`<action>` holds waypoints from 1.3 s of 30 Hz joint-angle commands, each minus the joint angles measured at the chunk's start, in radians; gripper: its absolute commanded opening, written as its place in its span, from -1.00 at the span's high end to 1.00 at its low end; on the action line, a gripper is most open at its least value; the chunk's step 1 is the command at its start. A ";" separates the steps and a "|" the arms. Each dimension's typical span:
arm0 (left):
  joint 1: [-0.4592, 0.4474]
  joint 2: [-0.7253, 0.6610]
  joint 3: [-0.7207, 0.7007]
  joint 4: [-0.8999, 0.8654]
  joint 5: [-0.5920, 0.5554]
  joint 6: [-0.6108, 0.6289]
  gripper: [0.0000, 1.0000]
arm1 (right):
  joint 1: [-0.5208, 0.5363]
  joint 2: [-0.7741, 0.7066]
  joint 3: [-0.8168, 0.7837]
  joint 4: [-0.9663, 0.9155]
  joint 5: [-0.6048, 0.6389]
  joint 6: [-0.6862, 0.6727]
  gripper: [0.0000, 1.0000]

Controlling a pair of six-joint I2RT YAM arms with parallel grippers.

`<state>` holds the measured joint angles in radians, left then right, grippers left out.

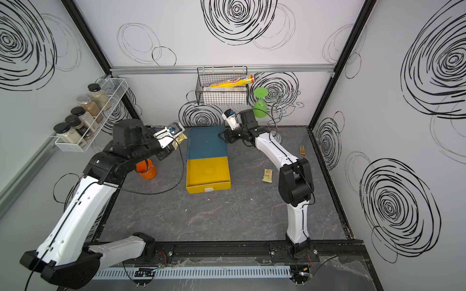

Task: Take the cookies out of the drawer
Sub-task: Pick up the cookie from the drawer, then place the cookie at the center of the board.

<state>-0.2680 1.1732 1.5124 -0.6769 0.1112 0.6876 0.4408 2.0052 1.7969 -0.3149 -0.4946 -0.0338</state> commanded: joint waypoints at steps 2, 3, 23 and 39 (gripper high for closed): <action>0.156 0.031 -0.051 0.117 0.060 -0.186 1.00 | -0.003 0.047 -0.049 -0.139 0.071 -0.046 -0.13; 0.176 0.039 -0.065 0.128 0.066 -0.210 1.00 | -0.004 0.047 -0.048 -0.139 0.072 -0.046 -0.13; 0.319 0.299 -0.514 0.324 0.201 -0.476 1.00 | -0.004 0.027 -0.062 -0.144 0.082 -0.051 -0.13; 0.313 0.380 -0.592 0.411 0.098 -0.551 -0.58 | -0.004 0.018 -0.070 -0.148 0.078 -0.043 -0.22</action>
<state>0.0475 1.5673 0.8959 -0.2996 0.2295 0.1493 0.4412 1.9938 1.7813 -0.3050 -0.4736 -0.0418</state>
